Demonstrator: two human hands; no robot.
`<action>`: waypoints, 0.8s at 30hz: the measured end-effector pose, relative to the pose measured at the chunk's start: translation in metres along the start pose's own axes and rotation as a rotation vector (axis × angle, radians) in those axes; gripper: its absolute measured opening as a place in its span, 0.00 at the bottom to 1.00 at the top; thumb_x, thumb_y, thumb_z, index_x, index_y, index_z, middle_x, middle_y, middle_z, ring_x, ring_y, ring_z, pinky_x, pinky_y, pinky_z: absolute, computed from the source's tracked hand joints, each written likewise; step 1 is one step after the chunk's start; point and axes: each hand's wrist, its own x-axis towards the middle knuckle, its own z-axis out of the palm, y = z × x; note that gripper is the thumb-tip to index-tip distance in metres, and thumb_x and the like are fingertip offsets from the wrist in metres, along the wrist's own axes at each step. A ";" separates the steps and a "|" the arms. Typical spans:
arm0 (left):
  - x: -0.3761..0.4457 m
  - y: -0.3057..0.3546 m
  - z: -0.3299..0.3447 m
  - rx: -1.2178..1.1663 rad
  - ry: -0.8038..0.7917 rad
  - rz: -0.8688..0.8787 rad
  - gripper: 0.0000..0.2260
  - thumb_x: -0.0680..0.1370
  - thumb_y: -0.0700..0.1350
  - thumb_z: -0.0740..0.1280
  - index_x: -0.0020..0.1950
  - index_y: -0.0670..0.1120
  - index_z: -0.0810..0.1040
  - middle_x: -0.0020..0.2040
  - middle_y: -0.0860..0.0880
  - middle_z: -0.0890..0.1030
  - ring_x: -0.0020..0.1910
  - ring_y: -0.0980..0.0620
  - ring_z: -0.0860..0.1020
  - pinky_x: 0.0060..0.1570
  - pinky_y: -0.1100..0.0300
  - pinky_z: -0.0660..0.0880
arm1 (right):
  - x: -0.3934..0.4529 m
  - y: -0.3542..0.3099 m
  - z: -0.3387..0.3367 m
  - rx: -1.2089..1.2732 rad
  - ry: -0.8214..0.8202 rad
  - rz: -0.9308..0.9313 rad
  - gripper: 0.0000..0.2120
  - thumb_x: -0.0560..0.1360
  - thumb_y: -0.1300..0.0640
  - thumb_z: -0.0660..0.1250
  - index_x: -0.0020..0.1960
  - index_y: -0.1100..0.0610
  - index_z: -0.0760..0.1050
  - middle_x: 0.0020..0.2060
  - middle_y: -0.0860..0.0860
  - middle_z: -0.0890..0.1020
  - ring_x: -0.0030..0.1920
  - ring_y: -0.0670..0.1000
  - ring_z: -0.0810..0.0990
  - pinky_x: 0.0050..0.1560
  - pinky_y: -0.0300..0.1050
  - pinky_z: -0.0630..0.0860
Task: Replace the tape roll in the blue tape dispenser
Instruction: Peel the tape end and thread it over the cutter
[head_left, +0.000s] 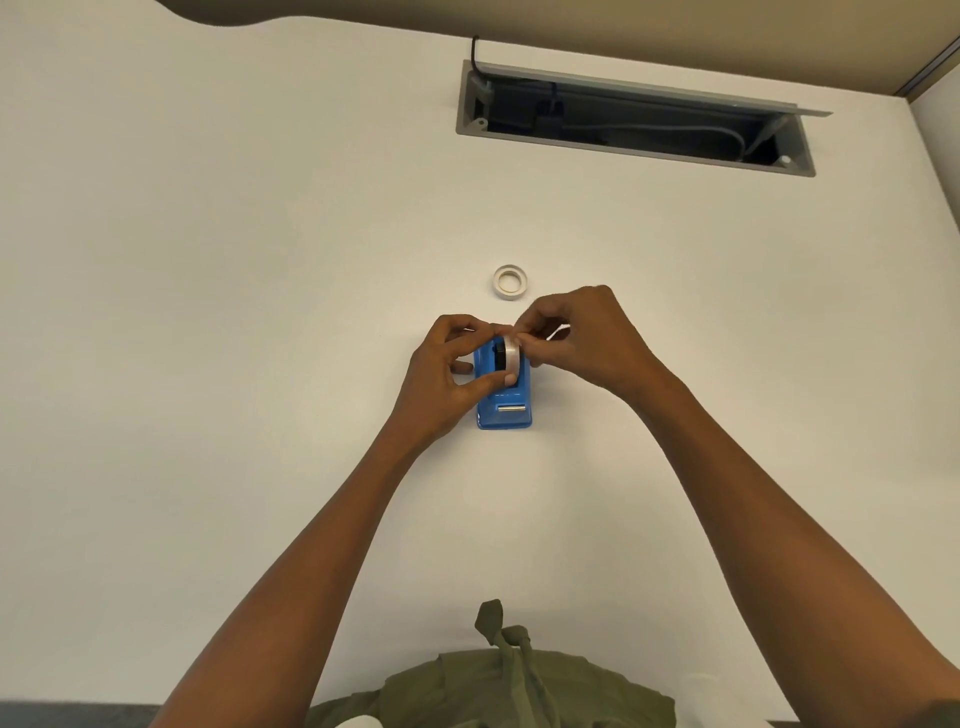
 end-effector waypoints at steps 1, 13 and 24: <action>0.000 0.001 0.000 0.000 -0.001 -0.003 0.21 0.70 0.46 0.74 0.62 0.47 0.76 0.57 0.52 0.71 0.56 0.54 0.73 0.47 0.73 0.73 | -0.003 0.002 0.000 0.053 0.028 0.025 0.03 0.70 0.62 0.71 0.42 0.59 0.83 0.32 0.49 0.83 0.32 0.44 0.81 0.39 0.31 0.77; 0.003 0.004 -0.003 -0.014 -0.016 0.008 0.20 0.69 0.47 0.75 0.60 0.53 0.77 0.56 0.52 0.71 0.54 0.57 0.73 0.45 0.73 0.74 | -0.006 -0.012 0.003 -0.328 0.040 -0.144 0.05 0.71 0.61 0.69 0.44 0.59 0.83 0.39 0.56 0.84 0.40 0.56 0.81 0.44 0.54 0.77; 0.004 0.002 -0.004 -0.029 -0.016 0.021 0.21 0.68 0.47 0.75 0.57 0.60 0.74 0.55 0.53 0.72 0.53 0.60 0.74 0.45 0.73 0.74 | -0.004 -0.018 0.005 -0.428 0.015 -0.145 0.05 0.71 0.60 0.67 0.42 0.60 0.81 0.38 0.55 0.82 0.39 0.55 0.79 0.43 0.53 0.77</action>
